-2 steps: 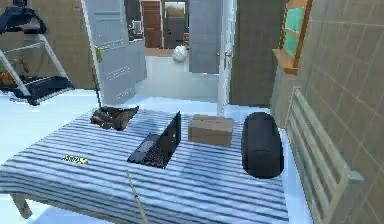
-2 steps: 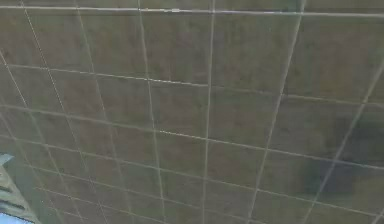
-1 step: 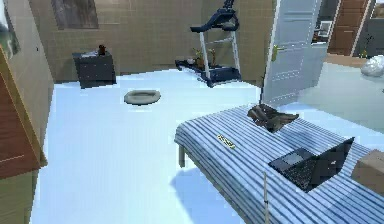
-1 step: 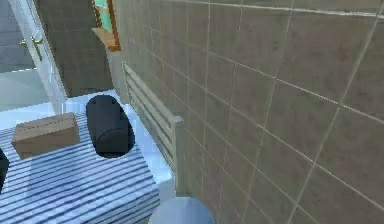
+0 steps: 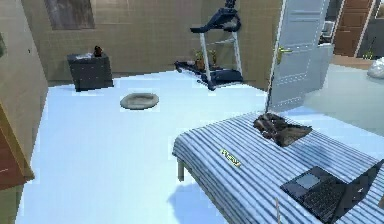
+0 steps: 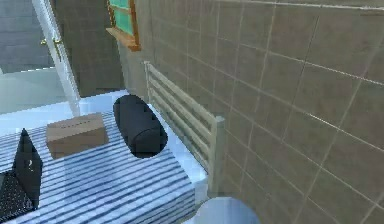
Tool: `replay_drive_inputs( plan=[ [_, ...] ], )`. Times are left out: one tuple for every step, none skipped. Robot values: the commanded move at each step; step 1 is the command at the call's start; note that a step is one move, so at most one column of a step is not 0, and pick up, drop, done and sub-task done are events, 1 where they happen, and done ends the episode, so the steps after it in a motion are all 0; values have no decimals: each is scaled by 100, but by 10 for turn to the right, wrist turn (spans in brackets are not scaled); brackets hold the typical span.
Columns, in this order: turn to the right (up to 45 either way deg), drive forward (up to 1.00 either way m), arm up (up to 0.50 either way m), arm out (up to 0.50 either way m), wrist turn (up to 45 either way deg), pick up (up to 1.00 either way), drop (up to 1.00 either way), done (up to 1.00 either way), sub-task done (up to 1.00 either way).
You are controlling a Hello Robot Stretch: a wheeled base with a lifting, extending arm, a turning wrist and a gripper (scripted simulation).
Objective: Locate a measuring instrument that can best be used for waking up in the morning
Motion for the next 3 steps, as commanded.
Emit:
replay_drive_inputs(
  plan=[
    [-240,0,0,0,0,0,0,0,0],
    [0,100,0,0,0,0,0,0,0],
    [-30,0,0,0,0,0,0,0,0]
  ],
)
